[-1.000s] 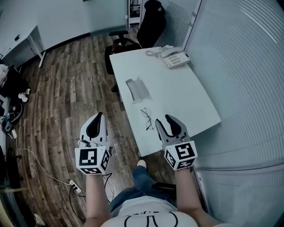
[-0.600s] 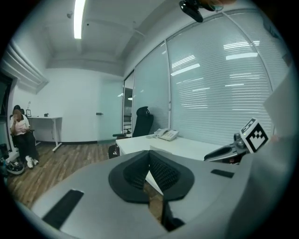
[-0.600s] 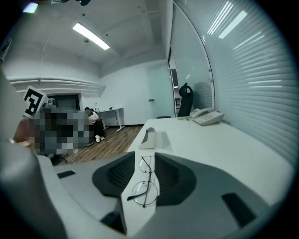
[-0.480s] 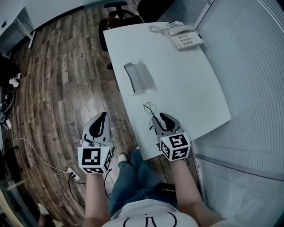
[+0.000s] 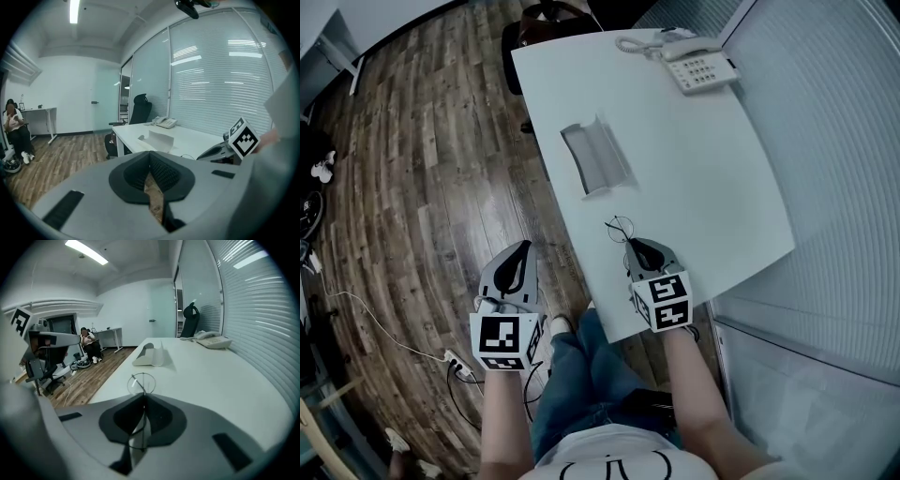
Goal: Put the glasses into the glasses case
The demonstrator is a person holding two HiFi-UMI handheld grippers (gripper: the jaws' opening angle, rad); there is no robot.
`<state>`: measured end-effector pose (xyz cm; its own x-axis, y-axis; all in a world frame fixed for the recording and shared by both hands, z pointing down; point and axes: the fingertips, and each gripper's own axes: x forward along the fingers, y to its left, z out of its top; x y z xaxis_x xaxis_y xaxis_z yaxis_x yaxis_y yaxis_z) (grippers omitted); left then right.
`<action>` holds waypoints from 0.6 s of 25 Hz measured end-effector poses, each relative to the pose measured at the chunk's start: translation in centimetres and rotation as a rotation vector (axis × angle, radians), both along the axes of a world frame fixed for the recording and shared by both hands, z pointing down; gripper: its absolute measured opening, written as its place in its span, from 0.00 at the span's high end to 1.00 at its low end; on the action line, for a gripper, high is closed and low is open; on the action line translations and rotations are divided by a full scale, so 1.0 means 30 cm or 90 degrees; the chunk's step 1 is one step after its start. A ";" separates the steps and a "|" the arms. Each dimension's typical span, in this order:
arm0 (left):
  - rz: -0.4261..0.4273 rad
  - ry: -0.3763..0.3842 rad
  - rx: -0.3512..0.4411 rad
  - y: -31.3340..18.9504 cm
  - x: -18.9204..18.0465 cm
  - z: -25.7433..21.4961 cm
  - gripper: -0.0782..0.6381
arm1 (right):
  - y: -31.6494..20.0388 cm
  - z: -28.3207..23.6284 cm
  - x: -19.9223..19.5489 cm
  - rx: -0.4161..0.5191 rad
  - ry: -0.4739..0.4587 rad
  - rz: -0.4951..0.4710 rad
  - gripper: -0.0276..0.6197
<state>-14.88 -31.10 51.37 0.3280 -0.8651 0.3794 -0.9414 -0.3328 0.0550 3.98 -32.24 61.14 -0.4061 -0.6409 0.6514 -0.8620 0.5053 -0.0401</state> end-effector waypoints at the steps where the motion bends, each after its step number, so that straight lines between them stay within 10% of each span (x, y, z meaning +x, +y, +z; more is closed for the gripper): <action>1: -0.001 -0.001 -0.001 -0.002 -0.001 0.001 0.87 | -0.002 -0.004 -0.001 0.000 -0.001 -0.003 0.92; 15: -0.026 -0.020 0.094 -0.028 0.020 -0.269 0.87 | -0.036 -0.319 0.078 0.087 -0.054 0.011 0.93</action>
<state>-14.27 -31.95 43.30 0.2812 -0.9246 0.2570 -0.9549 -0.2962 -0.0207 6.33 -33.31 51.57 -0.4437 -0.7289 0.5213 -0.8673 0.4958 -0.0450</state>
